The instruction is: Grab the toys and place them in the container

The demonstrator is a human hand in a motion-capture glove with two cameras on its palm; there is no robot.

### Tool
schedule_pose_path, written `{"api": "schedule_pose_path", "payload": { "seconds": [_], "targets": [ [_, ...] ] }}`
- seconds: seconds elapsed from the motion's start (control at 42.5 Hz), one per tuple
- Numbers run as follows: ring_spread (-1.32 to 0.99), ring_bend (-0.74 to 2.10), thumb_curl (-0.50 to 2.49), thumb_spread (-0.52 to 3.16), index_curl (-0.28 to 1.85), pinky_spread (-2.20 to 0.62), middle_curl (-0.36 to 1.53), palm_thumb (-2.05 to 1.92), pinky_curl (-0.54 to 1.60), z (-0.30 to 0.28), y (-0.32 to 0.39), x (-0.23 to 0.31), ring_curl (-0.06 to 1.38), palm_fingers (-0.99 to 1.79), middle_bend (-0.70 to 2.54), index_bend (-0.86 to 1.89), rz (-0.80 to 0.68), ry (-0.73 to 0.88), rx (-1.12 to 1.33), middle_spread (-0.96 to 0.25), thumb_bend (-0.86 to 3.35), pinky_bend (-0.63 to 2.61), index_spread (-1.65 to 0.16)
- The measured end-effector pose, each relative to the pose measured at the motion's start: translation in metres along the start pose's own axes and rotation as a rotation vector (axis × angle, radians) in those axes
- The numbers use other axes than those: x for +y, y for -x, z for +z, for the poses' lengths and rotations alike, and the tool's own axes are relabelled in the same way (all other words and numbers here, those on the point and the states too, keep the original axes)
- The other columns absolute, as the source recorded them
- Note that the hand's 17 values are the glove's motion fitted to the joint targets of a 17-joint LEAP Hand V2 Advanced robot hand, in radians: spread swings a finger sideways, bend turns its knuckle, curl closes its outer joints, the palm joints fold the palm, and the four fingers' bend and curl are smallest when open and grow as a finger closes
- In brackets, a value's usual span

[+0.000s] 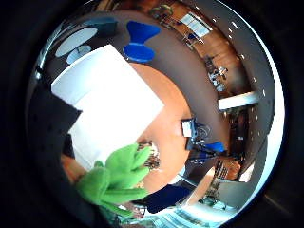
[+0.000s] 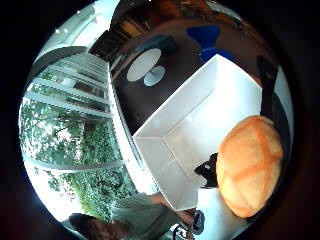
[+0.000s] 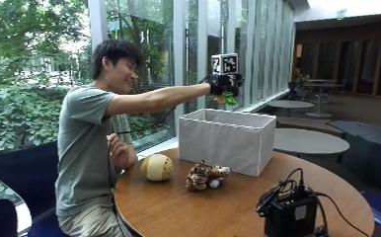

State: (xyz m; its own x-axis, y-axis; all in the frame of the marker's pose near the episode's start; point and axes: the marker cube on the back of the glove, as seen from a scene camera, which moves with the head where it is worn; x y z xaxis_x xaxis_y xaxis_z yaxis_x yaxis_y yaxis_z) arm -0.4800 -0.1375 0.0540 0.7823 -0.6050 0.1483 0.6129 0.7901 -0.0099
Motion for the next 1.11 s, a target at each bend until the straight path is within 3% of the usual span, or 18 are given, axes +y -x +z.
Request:
{"api": "schedule_pose_path", "payload": {
  "seconds": [0.259,0.447,0.541,0.565,0.588,0.612,0.659,0.683,0.847,1.012,1.106],
  "targets": [
    [-0.37,1.35,1.03,0.25,1.06,-0.38,0.96,0.69,0.57,0.021,0.025,-0.018,0.68,0.92,1.09,0.79,-0.043,0.037,0.001,-0.23,0.03,1.12,-0.34],
    [-0.36,1.34,1.03,0.33,1.09,-0.38,0.94,0.62,0.59,0.03,0.025,-0.018,0.69,0.76,0.99,0.63,-0.043,0.191,0.018,-0.25,-0.02,1.2,-0.34],
    [-0.35,1.38,1.0,0.47,1.04,-0.39,0.9,0.56,0.59,0.029,0.022,-0.011,0.68,0.53,0.84,0.35,-0.063,0.236,-0.008,-0.27,-0.04,1.28,-0.33],
    [-0.35,1.36,0.96,0.62,0.99,-0.38,0.87,0.42,0.57,0.028,0.023,-0.009,0.67,0.36,0.77,0.23,-0.065,0.254,-0.024,-0.27,-0.11,1.26,-0.32],
    [-0.34,1.42,0.93,0.68,1.0,-0.38,0.78,0.38,0.61,0.026,0.024,-0.008,0.68,0.12,0.41,0.27,-0.064,0.272,-0.038,-0.25,-0.1,1.37,-0.32],
    [-0.32,1.28,0.88,0.73,0.96,-0.32,0.8,0.26,0.6,0.024,0.027,-0.007,0.66,-0.14,0.49,0.16,-0.059,0.286,-0.049,-0.23,-0.16,1.31,-0.31],
    [-0.24,1.06,0.81,0.8,0.87,-0.23,0.79,0.12,0.6,0.018,0.03,-0.005,0.62,-0.33,0.59,0.03,-0.048,0.295,-0.053,-0.22,-0.16,1.29,-0.29],
    [-0.21,1.06,0.78,0.82,0.85,-0.21,0.67,0.08,0.61,0.013,0.03,-0.004,0.61,-0.53,0.2,0.11,-0.045,0.29,-0.05,-0.15,-0.14,1.38,-0.29],
    [-0.12,0.79,0.65,0.98,0.65,-0.08,0.6,-0.05,0.51,-0.021,0.01,0.019,0.46,-0.31,0.16,0.04,-0.036,0.242,-0.002,-0.1,-0.07,1.27,-0.25],
    [-0.08,0.7,0.54,1.05,0.54,-0.02,0.53,-0.07,0.45,-0.043,-0.044,0.061,0.41,-0.25,0.15,0.07,0.07,0.227,0.056,-0.07,-0.07,1.16,-0.23],
    [-0.06,0.67,0.49,1.07,0.49,-0.01,0.51,-0.07,0.43,-0.042,-0.083,0.089,0.4,-0.22,0.15,0.07,0.163,0.3,0.08,-0.07,-0.07,1.13,-0.22]
  ]
}}
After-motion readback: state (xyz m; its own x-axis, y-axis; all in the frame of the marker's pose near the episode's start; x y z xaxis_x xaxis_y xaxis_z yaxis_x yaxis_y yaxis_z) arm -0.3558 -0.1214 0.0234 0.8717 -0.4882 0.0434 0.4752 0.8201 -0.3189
